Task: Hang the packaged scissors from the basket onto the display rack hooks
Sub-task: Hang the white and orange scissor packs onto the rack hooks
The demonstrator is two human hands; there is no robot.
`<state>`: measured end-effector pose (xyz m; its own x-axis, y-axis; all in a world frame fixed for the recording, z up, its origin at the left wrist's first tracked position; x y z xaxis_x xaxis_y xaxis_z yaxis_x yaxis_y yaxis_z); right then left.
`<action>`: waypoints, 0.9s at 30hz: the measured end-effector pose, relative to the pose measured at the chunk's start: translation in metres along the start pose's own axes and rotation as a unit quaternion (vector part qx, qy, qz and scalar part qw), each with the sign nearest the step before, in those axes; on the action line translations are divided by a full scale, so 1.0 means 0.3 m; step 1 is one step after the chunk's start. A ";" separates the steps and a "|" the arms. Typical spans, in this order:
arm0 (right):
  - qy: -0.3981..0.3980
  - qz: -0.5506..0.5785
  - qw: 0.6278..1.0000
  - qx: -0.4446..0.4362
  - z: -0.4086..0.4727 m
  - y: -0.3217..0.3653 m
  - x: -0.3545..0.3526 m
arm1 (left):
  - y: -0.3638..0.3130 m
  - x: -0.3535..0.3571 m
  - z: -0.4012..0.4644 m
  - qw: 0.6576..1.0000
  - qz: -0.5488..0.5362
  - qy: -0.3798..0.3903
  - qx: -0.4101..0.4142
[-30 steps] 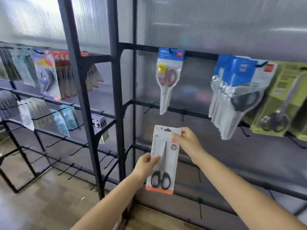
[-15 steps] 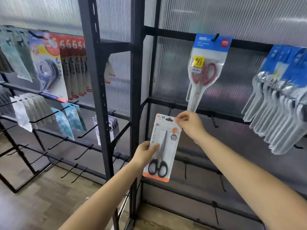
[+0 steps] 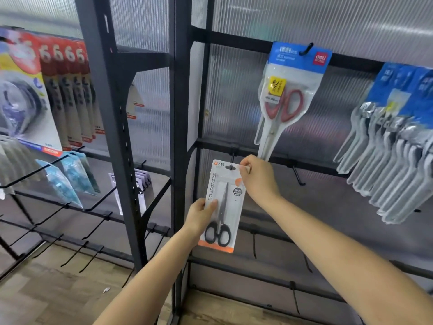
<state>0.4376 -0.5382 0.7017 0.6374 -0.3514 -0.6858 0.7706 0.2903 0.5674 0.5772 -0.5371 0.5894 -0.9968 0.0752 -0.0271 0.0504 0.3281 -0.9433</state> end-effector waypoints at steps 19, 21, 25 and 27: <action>0.134 -0.203 0.969 -0.040 0.051 -0.092 0.097 | -0.108 0.042 0.241 0.989 0.147 -0.014 -0.008; 0.125 -0.206 0.970 -0.040 0.041 -0.096 0.096 | -0.115 0.041 0.242 0.989 0.145 -0.019 -0.002; 0.126 -0.218 0.967 -0.040 -0.005 -0.105 0.086 | -0.114 0.035 0.216 0.989 0.136 -0.042 0.043; 0.135 -0.214 0.967 -0.029 -0.036 -0.112 0.078 | -0.113 0.028 0.190 0.982 0.165 -0.062 0.073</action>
<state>0.4265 -0.5464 0.6617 0.2306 -0.2080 -0.9506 0.9576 0.2218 0.1838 0.5637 -0.6014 0.6024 -0.9279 0.0372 -0.3708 0.3717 0.1657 -0.9134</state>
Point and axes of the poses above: each hand's wrist, its own z-axis towards the middle knuckle, its own x-axis out of the palm, y = z × x, the point moved 2 cm from there along z, towards the middle knuckle, and after that the axes turned 10 degrees about -x, right-handed, at the moved point
